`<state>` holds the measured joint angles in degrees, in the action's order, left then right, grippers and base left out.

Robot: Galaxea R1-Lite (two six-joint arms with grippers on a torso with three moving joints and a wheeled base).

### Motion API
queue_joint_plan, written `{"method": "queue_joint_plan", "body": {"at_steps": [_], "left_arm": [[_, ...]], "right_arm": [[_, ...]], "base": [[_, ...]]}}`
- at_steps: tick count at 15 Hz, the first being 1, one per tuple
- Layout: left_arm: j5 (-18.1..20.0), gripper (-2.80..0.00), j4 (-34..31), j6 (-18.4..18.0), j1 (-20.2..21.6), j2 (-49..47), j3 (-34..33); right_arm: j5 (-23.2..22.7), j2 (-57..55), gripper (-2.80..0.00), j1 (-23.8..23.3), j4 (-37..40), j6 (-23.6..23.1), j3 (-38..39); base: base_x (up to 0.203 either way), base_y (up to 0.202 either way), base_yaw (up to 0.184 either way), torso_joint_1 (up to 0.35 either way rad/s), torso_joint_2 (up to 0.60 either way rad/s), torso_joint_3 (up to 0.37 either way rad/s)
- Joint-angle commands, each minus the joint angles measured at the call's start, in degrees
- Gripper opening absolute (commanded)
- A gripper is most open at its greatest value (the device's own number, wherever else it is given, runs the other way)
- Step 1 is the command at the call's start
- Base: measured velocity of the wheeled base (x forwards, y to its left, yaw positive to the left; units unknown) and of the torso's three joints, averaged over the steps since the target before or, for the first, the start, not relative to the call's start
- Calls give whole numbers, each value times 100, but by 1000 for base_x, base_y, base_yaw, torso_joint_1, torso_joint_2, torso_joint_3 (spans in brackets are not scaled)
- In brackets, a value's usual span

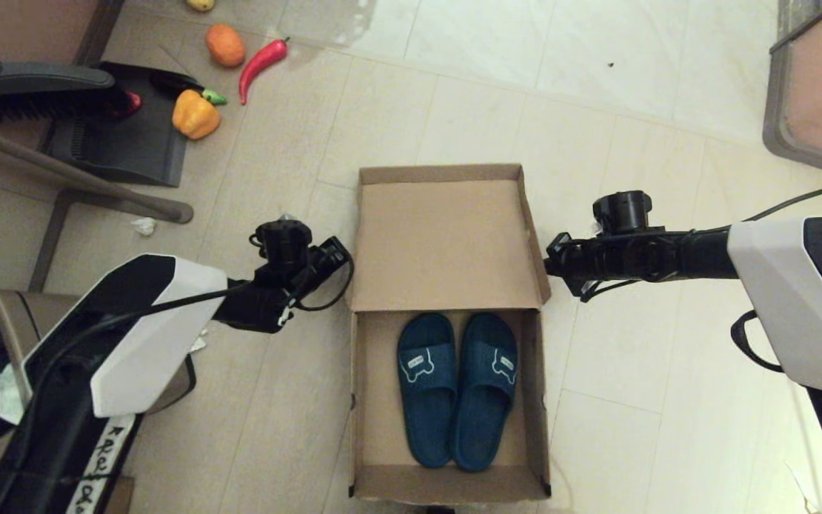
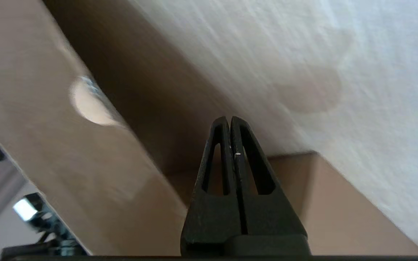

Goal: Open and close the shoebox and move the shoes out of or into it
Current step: Close the shoe box

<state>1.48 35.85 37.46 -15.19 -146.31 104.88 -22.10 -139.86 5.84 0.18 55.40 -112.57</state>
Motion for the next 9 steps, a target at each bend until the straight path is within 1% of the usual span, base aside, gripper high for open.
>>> {"method": "queue_joint_plan", "body": {"at_steps": [1, 2, 4, 6, 8, 9], "left_arm": [[46, -280, -264, 24, -37, -356, 481], [177, -280, -332, 24, -56, -363, 491], [178, -280, -342, 24, -98, -345, 489], [178, -280, -351, 24, -115, -320, 489], [184, -280, -351, 24, -107, -271, 489], [186, -280, -356, 24, -115, -217, 489]], "right_arm": [[-26, -88, -280, 44, -138, 119, -11], [-49, -104, -280, 70, -280, 200, -11], [-79, -111, -280, 95, -438, 490, -11], [-289, -87, -280, 94, -629, 1124, -11], [-660, 9, -280, 72, -827, 1864, -11], [-863, 50, -280, 54, -912, 2095, -11]], "base": [[0, 0, 0, 0, 0, 0], [0, 0, 0, 0, 0, 0], [0, 0, 0, 0, 0, 0], [0, 0, 0, 0, 0, 0], [0, 0, 0, 0, 0, 0], [0, 0, 0, 0, 0, 0]]}}
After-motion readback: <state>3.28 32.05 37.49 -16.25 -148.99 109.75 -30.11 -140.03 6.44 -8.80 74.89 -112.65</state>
